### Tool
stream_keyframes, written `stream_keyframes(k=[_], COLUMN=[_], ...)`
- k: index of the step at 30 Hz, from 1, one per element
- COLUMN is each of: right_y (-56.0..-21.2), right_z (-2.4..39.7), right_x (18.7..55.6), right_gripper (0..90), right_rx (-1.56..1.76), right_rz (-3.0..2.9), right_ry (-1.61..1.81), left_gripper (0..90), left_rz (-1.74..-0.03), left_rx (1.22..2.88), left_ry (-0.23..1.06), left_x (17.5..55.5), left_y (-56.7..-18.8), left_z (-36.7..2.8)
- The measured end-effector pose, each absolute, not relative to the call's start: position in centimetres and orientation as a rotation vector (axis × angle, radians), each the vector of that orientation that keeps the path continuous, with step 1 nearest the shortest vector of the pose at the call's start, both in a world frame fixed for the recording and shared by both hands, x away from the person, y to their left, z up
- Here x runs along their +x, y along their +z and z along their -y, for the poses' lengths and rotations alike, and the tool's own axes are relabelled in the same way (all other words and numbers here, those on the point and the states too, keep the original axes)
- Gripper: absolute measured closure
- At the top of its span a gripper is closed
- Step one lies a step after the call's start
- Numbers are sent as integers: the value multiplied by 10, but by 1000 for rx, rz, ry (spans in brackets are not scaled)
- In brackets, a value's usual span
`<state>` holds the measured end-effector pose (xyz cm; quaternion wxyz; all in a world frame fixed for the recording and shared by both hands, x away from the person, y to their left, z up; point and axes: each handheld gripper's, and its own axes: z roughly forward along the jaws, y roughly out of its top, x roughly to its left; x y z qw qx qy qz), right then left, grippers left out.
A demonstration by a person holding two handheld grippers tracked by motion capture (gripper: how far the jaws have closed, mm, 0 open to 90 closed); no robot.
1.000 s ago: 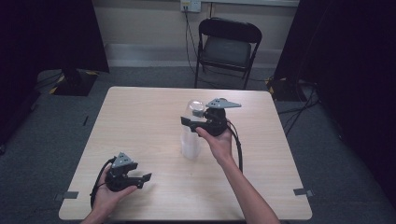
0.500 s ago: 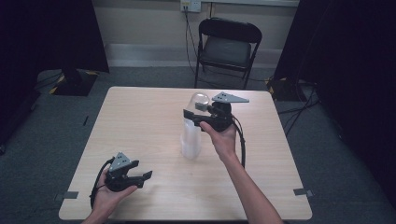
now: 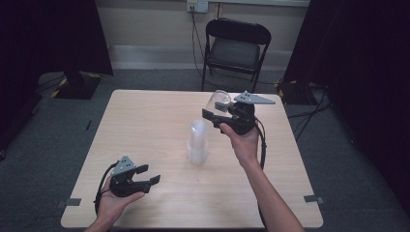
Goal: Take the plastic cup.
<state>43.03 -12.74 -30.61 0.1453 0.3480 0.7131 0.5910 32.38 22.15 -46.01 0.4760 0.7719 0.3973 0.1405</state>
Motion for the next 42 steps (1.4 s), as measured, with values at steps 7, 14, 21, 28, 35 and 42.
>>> stream_keyframes(k=[7, 14, 21, 28, 35, 42], right_y=[-306, -320, -337, -356, -381, -398], right_z=[146, 157, 166, 168, 163, 156], right_x=[420, 412, 398, 391, 380, 373], right_gripper=[375, 377, 379, 384, 392, 392], right_rx=[1027, 1072, 1106, 1149, 1223, 1252], right_rz=[-2032, -2046, -2068, -2100, -2160, -2226], right_ry=[1679, 1668, 1688, 1705, 1758, 1739], left_gripper=[369, 369, 341, 355, 459, 532], left_rz=[-923, -874, -796, -742, -714, -700], left_rx=[1897, 1893, 1868, 1846, 1841, 1823], left_ry=[371, 373, 345, 281, 301, 304], left_x=[324, 329, 340, 343, 340, 334], left_y=[-453, -439, -430, -427, -427, -435], left_z=[-210, -186, -159, -142, -131, -129])
